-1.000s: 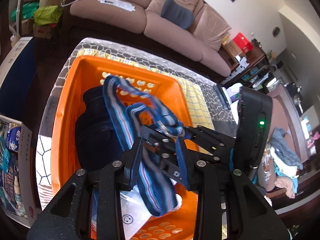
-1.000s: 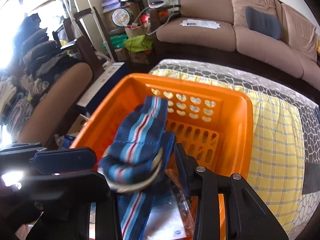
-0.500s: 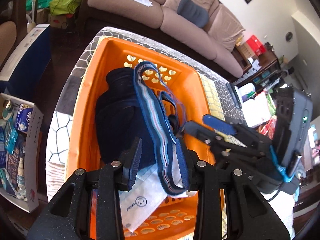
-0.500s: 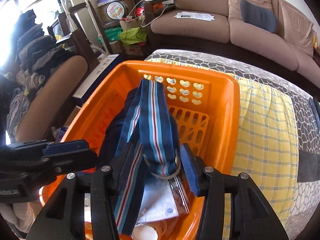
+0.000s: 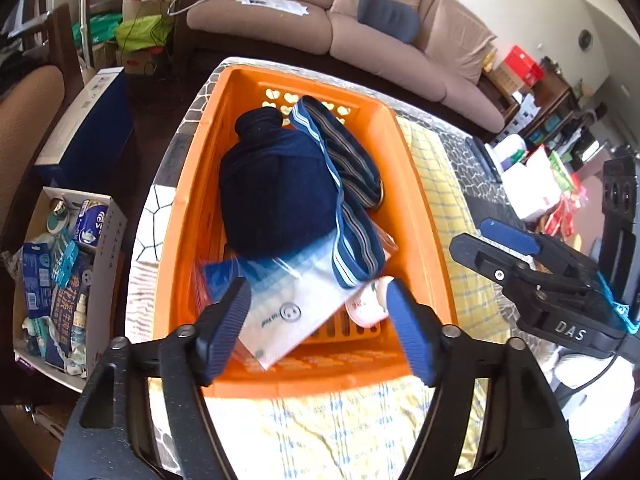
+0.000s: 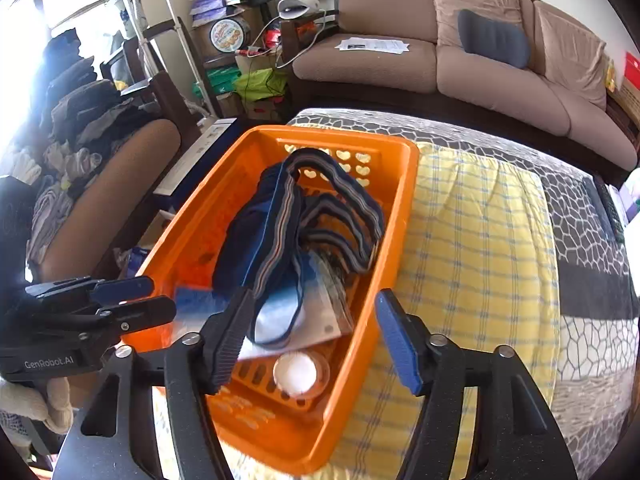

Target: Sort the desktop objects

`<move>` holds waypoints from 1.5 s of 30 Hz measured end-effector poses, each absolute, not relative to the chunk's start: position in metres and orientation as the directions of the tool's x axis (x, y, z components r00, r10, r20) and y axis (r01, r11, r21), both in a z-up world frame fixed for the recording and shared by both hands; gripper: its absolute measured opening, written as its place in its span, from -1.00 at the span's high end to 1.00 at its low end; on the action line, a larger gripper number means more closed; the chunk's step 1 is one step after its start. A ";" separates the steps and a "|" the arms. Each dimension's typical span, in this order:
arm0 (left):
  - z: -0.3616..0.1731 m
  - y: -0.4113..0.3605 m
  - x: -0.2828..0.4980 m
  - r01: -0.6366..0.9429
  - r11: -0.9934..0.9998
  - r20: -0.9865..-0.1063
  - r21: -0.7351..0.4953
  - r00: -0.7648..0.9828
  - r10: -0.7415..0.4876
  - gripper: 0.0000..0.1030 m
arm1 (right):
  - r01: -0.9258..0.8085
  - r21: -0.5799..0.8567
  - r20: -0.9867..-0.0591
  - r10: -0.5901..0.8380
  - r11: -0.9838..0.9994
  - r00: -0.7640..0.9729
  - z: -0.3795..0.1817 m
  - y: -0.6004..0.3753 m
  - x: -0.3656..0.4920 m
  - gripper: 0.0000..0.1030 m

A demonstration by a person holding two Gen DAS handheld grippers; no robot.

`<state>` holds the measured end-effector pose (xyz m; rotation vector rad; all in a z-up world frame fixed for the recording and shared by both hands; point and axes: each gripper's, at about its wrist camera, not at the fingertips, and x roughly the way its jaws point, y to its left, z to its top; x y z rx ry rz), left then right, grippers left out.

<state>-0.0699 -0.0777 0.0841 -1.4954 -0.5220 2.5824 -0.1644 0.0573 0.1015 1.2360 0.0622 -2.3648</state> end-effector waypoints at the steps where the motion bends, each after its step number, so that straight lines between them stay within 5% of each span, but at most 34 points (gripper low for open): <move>1: 0.085 -0.074 -0.065 0.075 -0.936 -0.820 -0.344 -0.511 0.260 -0.49 | 0.422 0.175 -0.784 -0.385 -0.889 -0.487 0.103 0.061 -0.157 -0.49; 4: 0.088 -0.064 -0.053 0.071 -0.938 -0.817 -0.338 -0.516 0.256 -0.72 | 0.422 0.191 -0.777 -0.399 -0.886 -0.486 0.104 0.068 -0.141 -0.77; 9: 0.092 -0.048 -0.032 0.057 -0.949 -0.818 -0.310 -0.525 0.236 -0.99 | 0.413 0.207 -0.772 -0.407 -0.887 -0.488 0.103 0.085 -0.111 -0.94; 28: 0.026 0.020 0.017 0.080 -0.984 -0.833 -0.159 -0.547 0.090 -1.00 | 0.193 0.129 -0.767 -0.222 -0.973 -0.602 0.045 0.162 -0.031 -0.99; 45: -0.002 0.041 -0.007 0.108 -0.994 -0.840 -0.036 -0.541 -0.028 -1.00 | 0.149 0.064 -0.797 -0.140 -0.987 -0.588 0.005 0.166 -0.045 -0.99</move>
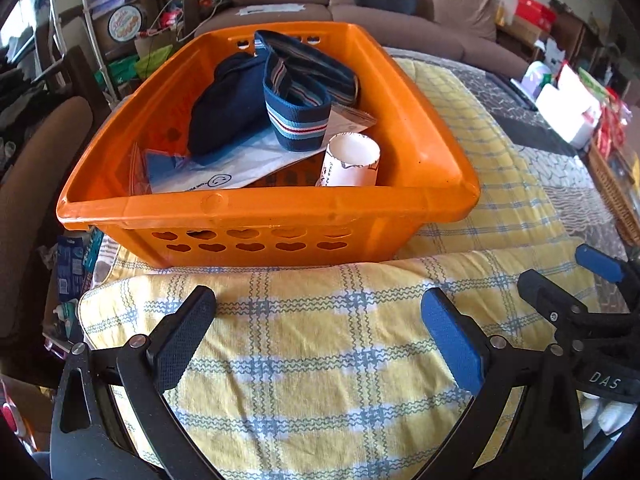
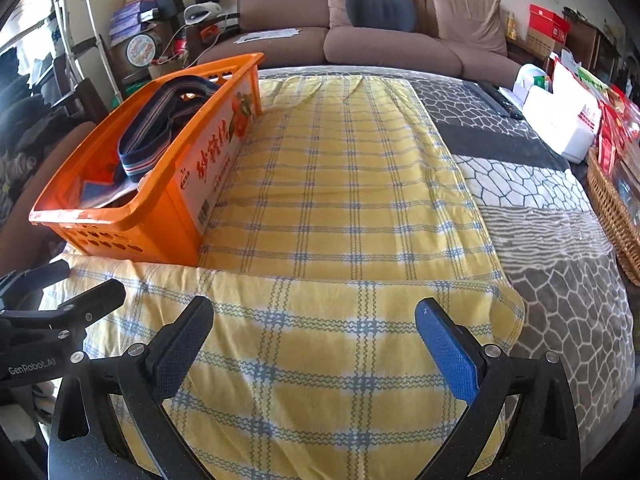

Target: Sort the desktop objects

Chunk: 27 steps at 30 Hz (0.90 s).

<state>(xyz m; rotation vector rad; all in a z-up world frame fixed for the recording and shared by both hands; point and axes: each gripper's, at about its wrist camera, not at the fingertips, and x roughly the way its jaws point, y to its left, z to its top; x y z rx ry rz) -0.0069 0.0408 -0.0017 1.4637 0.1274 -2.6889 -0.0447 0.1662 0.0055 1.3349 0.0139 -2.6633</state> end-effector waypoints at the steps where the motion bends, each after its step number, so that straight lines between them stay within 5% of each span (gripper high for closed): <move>1: -0.003 0.042 -0.007 0.114 -0.993 -0.839 -0.028 -0.543 -0.039 -1.00 | 0.153 0.054 -0.801 -0.134 -0.987 -0.583 0.004 0.165 -0.046 -0.99; 27: -0.005 0.044 -0.005 0.146 -0.989 -0.817 -0.011 -0.571 -0.076 -1.00 | 0.147 0.025 -0.800 -0.108 -0.989 -0.591 -0.003 0.163 -0.047 -1.00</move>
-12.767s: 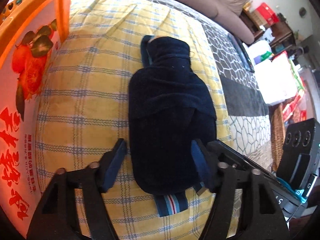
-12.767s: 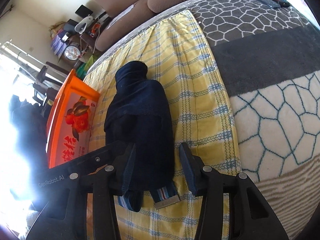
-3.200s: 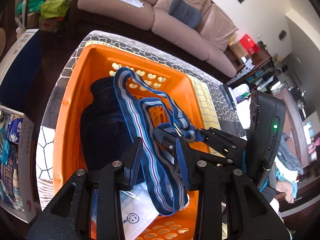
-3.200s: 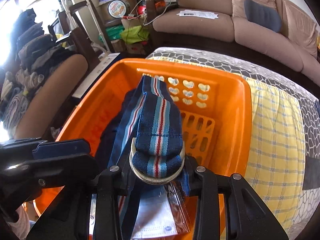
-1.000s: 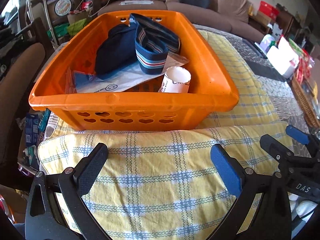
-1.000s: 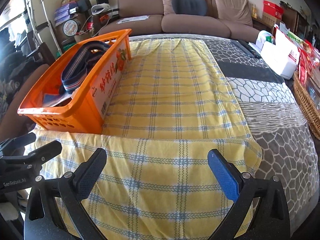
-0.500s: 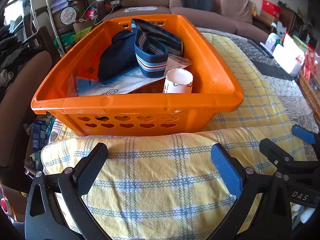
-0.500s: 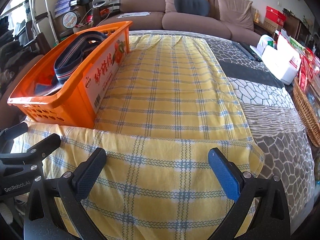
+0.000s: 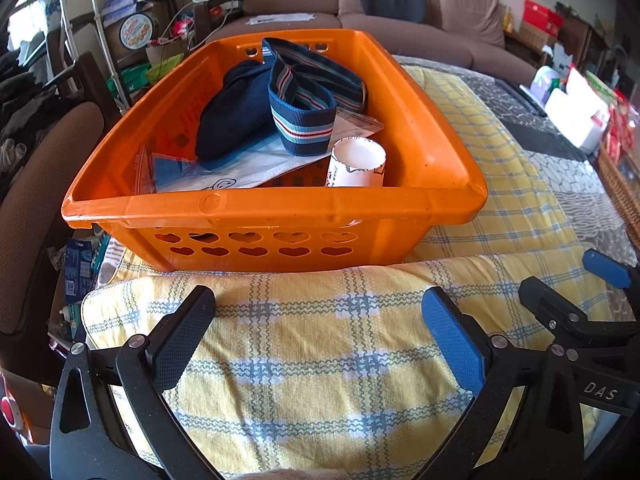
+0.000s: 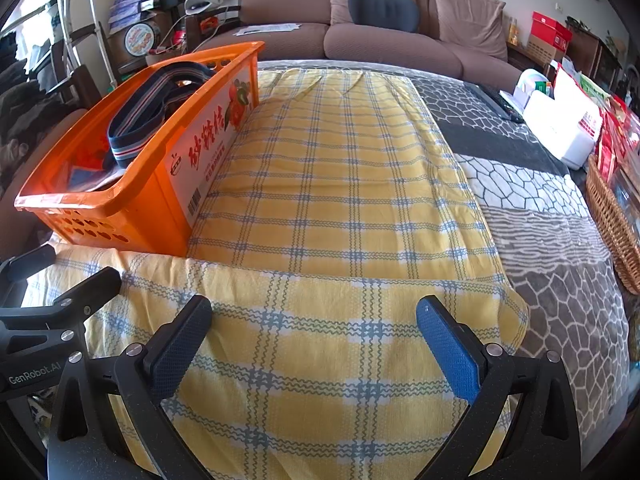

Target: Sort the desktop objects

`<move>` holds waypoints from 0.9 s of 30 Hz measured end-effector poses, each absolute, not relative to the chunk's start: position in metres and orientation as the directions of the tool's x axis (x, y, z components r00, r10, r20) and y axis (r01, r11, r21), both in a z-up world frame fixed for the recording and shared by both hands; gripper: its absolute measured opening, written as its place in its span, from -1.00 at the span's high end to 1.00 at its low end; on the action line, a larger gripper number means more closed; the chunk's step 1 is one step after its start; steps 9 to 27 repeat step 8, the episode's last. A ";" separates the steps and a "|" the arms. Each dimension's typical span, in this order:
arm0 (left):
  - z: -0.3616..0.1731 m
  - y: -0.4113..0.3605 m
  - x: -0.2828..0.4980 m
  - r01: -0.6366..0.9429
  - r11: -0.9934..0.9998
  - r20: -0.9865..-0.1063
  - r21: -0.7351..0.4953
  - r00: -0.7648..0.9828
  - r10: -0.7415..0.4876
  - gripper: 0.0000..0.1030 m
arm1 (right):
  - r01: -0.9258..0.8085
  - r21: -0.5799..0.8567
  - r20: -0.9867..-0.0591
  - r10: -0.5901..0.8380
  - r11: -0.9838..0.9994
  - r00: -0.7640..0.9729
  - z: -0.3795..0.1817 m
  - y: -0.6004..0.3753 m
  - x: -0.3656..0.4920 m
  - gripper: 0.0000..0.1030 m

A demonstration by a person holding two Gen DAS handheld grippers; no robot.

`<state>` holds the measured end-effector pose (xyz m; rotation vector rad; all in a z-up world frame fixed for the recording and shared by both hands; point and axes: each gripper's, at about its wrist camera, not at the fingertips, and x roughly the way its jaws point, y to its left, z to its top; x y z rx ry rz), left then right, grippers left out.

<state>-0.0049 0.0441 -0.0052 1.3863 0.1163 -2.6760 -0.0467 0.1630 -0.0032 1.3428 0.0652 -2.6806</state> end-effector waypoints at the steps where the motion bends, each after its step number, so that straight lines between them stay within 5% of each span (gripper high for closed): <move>1: -0.005 0.044 -0.005 0.146 -0.989 -0.817 -0.011 -0.571 -0.075 -1.00 | 0.147 0.026 -0.799 -0.108 -0.989 -0.591 -0.003 0.163 -0.047 -1.00; 27: -0.005 0.044 -0.006 0.144 -0.989 -0.819 -0.010 -0.570 -0.075 -1.00 | 0.147 0.026 -0.799 -0.108 -0.989 -0.591 -0.003 0.163 -0.047 -1.00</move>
